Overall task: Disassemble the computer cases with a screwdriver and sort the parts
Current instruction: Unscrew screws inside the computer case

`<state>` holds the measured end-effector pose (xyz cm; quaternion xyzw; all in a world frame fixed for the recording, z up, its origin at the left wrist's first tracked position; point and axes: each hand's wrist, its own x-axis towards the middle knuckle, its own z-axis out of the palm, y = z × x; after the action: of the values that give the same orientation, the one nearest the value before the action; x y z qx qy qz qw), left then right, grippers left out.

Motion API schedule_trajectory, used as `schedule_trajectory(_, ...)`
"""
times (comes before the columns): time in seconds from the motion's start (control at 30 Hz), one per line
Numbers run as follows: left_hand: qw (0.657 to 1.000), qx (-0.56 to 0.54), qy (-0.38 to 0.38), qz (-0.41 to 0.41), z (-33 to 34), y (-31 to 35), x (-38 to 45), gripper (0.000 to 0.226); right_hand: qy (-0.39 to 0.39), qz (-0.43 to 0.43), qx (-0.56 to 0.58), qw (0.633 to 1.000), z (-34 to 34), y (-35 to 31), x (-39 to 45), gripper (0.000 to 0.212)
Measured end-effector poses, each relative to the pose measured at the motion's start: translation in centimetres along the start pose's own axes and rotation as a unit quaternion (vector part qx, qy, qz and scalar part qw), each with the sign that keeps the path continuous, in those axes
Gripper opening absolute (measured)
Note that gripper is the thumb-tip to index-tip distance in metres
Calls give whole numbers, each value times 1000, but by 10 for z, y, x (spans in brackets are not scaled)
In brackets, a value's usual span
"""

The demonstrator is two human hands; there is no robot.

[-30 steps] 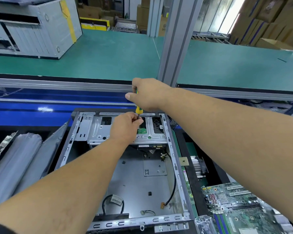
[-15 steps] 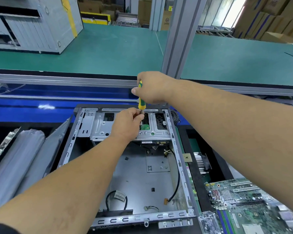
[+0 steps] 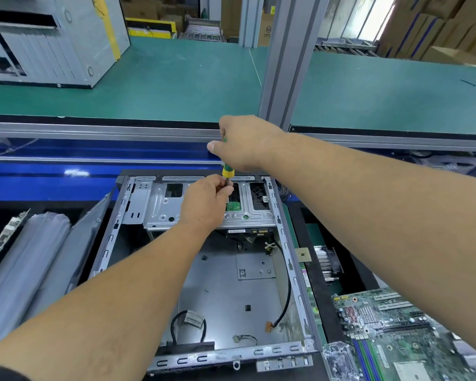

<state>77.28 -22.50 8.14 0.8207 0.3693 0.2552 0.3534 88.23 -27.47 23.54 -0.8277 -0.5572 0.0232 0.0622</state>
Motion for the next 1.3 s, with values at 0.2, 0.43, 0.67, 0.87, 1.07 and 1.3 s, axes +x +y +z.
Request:
schedule_trajectory(0.2, 999, -5, 33, -36, 0, 1, 1, 28, 20, -5, 0, 1000, 4, -5, -3, 40)
schedule_trajectory(0.43, 1000, -15, 0, 4, -3, 1, -2, 13, 24, 4, 0, 1000, 0, -3, -7, 41)
schedule_trajectory(0.67, 999, -5, 32, -25, -1, 2, -1, 28, 44, -10, -23, 999, 4, -8, -8, 40)
schedule_trajectory(0.87, 1000, -7, -6, 9, -3, 2, -4, 12, -1, -4, -35, 999, -4, -7, -5, 50)
schedule_trajectory(1.07, 999, 13, 34, -11, 0, 3, -2, 20, -36, -14, -77, 996, -12, -15, -9, 62)
schedule_trajectory(1.3, 1000, -15, 1, -11, -3, 1, 0, 14, -88, -53, -111, 988, -23, -28, -19, 24)
